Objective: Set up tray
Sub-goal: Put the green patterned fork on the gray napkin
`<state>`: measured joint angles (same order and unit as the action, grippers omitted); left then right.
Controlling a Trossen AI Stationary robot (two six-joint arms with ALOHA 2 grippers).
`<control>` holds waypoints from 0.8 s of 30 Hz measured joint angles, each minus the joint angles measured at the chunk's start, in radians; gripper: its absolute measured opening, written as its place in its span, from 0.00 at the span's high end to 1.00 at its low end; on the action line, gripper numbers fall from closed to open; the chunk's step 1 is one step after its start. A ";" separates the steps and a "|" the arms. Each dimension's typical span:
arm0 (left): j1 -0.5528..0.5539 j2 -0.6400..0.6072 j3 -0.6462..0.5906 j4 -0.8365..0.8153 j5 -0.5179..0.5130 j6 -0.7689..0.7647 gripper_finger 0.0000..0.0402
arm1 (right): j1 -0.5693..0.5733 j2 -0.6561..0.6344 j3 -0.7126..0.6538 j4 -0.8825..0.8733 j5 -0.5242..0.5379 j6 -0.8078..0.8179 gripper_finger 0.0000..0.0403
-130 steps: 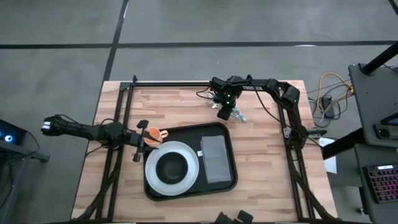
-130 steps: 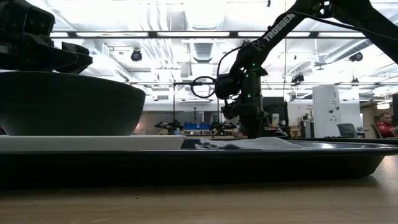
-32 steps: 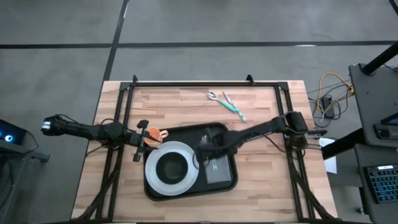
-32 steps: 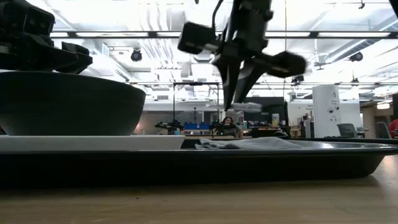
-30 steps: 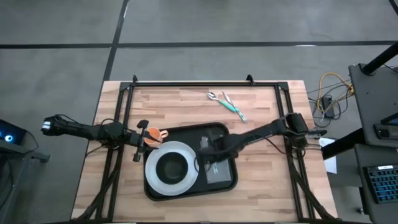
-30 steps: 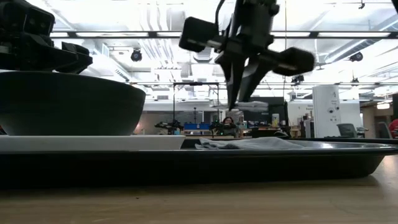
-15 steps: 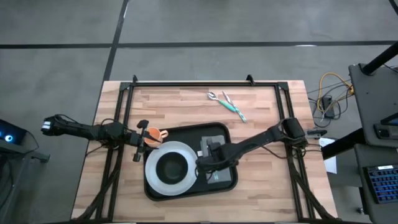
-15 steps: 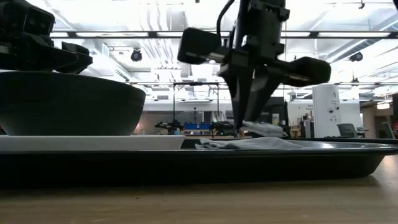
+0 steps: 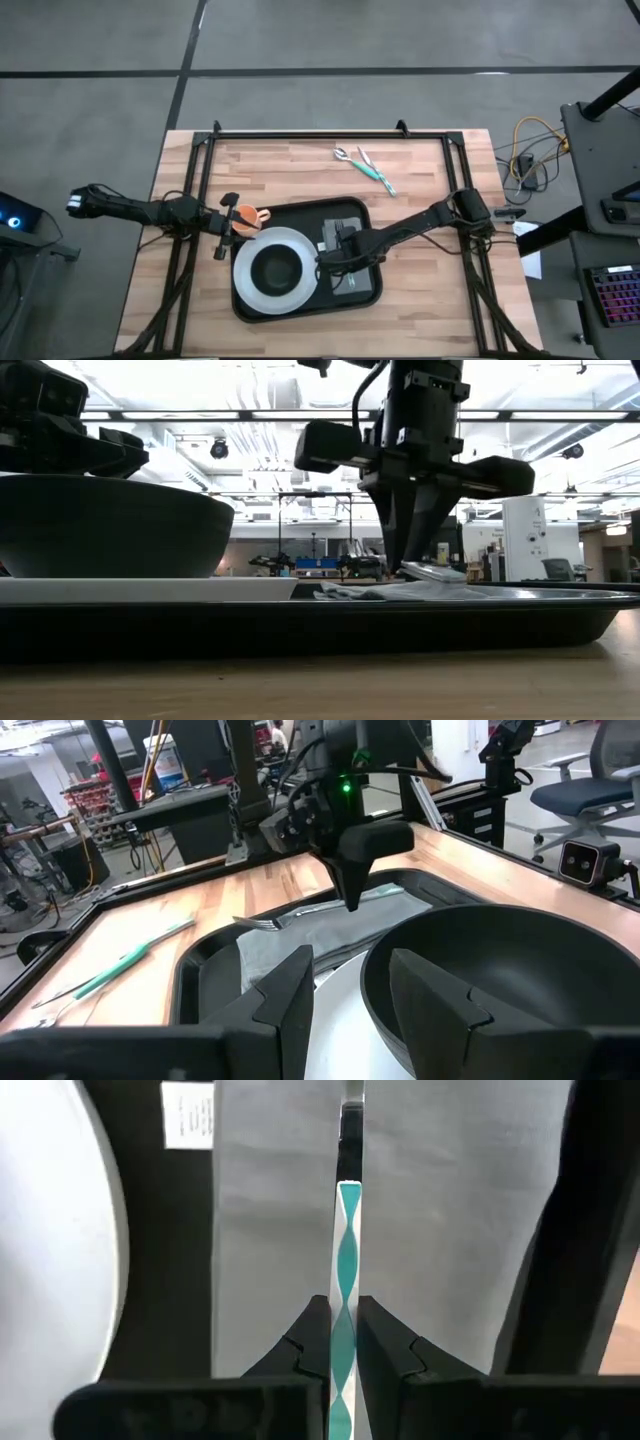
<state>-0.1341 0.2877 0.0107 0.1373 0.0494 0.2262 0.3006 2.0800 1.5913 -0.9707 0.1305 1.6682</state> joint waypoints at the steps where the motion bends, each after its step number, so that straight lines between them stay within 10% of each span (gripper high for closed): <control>1: 0.000 0.000 0.000 0.000 0.000 0.000 0.71 | -0.001 0.000 -0.006 0.002 0.001 0.002 0.96; 24: 0.000 0.000 0.000 0.000 0.000 0.000 0.71 | -0.006 0.031 -0.079 0.090 -0.025 0.041 0.96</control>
<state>-0.1341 0.2878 0.0109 0.1372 0.0491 0.2264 0.2943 2.1109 1.5127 -0.8810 0.1059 1.7092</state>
